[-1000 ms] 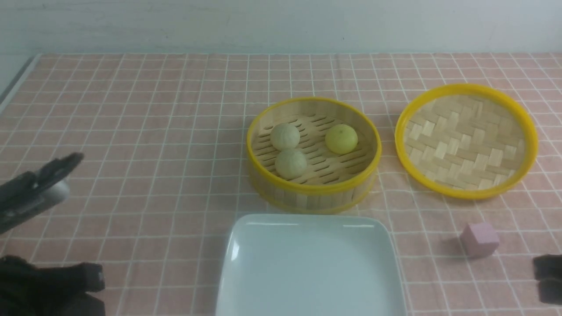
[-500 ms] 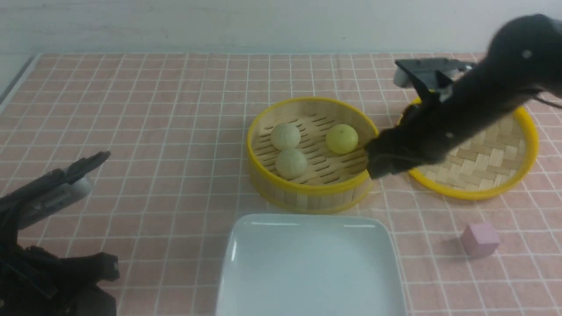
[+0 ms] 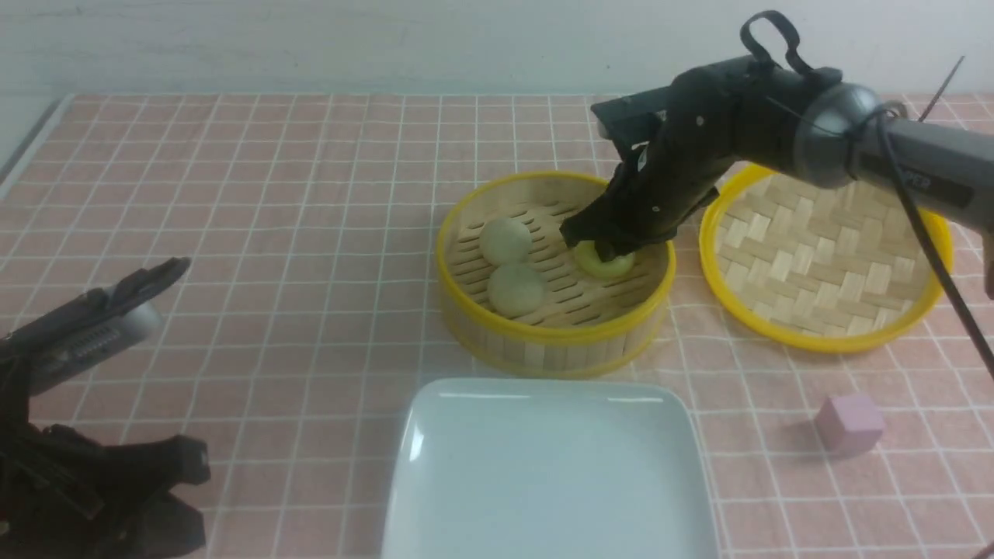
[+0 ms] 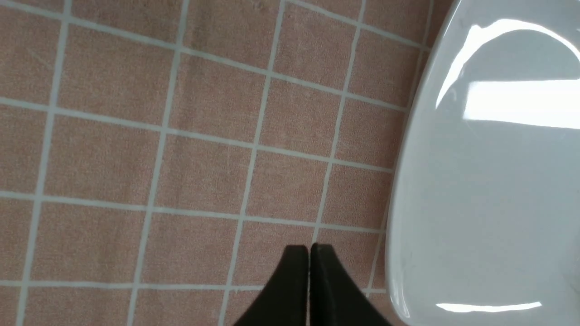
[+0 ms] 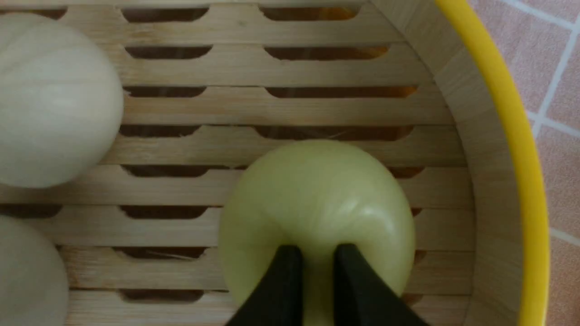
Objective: Put the steamed buns into the plate on the pink tablecloth.
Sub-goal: 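Reach toward a bun in the bamboo steamer with the right gripper, then move the steamed bun from the bamboo steamer onto the white plate with the right gripper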
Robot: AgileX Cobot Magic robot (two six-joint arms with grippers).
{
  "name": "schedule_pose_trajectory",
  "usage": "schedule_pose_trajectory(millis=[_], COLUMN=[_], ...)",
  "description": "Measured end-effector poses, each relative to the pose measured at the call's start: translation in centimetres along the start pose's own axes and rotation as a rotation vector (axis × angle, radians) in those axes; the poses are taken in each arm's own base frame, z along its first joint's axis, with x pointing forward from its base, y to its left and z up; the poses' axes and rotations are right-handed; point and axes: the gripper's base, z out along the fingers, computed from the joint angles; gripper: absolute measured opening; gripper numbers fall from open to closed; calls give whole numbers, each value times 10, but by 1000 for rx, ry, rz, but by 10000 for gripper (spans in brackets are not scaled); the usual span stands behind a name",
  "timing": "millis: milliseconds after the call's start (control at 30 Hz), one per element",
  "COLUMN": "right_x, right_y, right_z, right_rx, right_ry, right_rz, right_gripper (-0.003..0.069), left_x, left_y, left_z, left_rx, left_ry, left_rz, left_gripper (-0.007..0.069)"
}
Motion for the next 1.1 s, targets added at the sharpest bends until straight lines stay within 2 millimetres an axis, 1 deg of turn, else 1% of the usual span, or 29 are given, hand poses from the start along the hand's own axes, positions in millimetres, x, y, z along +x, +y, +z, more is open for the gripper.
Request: schedule_pose_trajectory(millis=[67,100,133,200,233,267,300,333,367,400,433,500,533,567,633,667,700,767,800,833,900,933,967,1000,1033,1067,1100], right_x=[-3,-3,-4,-5,-3,2,3,17,30,42,61,91,109,122,143,149,150,157,159,159,158,156,155,150,144,141,134], right_y=[1,1,3,11,15,22,23,30,38,42,51,62,70,75,79,81,81,81,81,81,81,82,82,83,83,84,83], right_z=[-12,-14,-26,-68,-89,-114,-114,-142,-153,-159,-161,-151,-141,-130,-111,-104,-101,-85,-81,-77,-74,-76,-76,-84,-93,-97,-116], right_rx=[-2,-2,-7,-20,-31,-46,-49,-72,-95,-110,-136,-162,-173,-174,-164,-157,-154,-141,-137,-134,-132,-134,-134,-135,-134,-135,-126], right_ry=[-4,-8,0,12,11,4,9,16,28,43,73,134,157,172,170,155,133,86,85,75,73,76,76,82,82,73,68], right_rz=[-2,-2,-4,-16,-18,-25,-25,-31,-36,-37,-40,-40,-51,-62,-83,-96,-99,-112,-116,-115,-117,-118,-119,-129,-142,-145,-174], right_gripper=[13,10,3,2,2,2,2,2,2,2,2,3,5,8,24,36,45,118,150,202,278,322,329,365,377,377,364], left_x=[0,0,0,0,0,0,0,0,0,0,0,0,0,0,0,0,0,-1,-2,-2,-2,-2,-2,-2,-2,-2,-2], left_y=[0,0,0,0,0,0,0,0,0,0,0,0,0,0,0,0,0,0,0,0,0,0,0,0,0,0,0], left_z=[0,0,0,0,0,0,0,0,0,0,0,0,0,0,0,0,0,0,0,0,0,0,0,0,0,0,0], left_rx=[0,0,0,0,0,0,0,0,0,0,0,0,0,0,0,0,0,1,1,1,1,1,1,1,1,1,1], left_ry=[-1,-1,-1,-2,-3,-4,-4,-5,-5,-5,-5,-5,-5,-5,-5,-5,-5,-14,-17,-20,-24,-24,-24,-24,-24,-24,-27], left_rz=[0,0,0,0,0,0,0,0,0,0,0,0,0,0,0,0,0,0,0,0,0,1,2,3,4,4,8], left_gripper=[34,34,35,40,41,44,44,48,49,50,51,51,51,52,55,55,55,58,59,60,62,62,62,62,64,64,64])
